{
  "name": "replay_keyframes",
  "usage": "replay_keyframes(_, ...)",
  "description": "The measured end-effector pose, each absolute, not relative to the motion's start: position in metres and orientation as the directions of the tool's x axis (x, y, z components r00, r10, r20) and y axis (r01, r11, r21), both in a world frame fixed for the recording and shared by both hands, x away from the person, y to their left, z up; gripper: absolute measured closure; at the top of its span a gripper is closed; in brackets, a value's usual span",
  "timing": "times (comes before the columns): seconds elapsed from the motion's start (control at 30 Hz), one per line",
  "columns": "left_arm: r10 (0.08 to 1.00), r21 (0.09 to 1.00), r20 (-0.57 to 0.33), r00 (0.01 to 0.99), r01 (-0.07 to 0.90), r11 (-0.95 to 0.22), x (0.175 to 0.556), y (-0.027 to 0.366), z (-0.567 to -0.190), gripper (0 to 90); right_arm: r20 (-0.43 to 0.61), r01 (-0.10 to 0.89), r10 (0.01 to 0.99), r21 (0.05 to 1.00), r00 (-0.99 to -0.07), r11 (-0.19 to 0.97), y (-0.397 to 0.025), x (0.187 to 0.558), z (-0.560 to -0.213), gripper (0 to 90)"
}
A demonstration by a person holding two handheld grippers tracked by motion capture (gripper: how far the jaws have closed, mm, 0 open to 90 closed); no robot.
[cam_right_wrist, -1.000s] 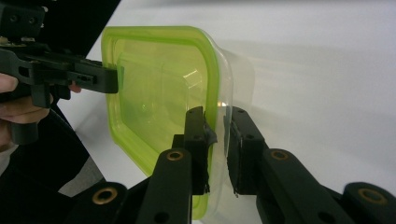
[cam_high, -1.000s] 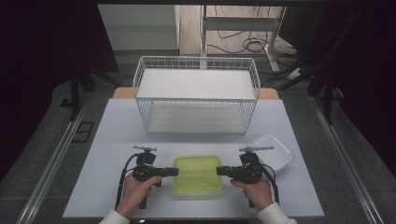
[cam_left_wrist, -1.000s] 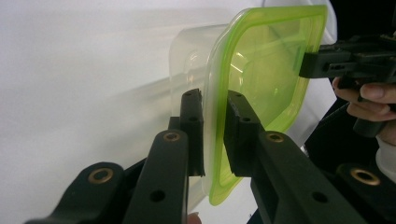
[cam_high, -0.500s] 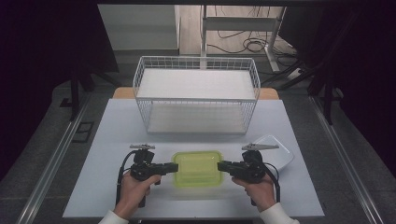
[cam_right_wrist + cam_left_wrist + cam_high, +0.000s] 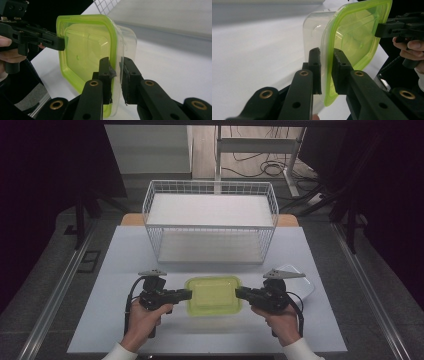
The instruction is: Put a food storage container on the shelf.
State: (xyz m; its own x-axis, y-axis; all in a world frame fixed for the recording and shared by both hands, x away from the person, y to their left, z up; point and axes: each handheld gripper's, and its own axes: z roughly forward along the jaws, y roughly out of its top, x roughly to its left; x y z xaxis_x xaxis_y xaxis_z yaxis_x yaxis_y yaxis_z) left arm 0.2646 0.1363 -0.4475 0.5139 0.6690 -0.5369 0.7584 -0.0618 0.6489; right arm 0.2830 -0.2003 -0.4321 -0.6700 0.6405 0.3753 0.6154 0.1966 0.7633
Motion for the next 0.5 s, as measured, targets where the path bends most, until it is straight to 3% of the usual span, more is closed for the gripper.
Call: replay_keyframes(0.5, 0.664, 0.706, -0.494, 0.561, 0.705, -0.07, 0.273, 0.137, -0.419, 79.3, 0.327, 0.548, 0.625, 0.813, -0.709, 0.196, -0.203, 0.288, -0.404, 78.4)
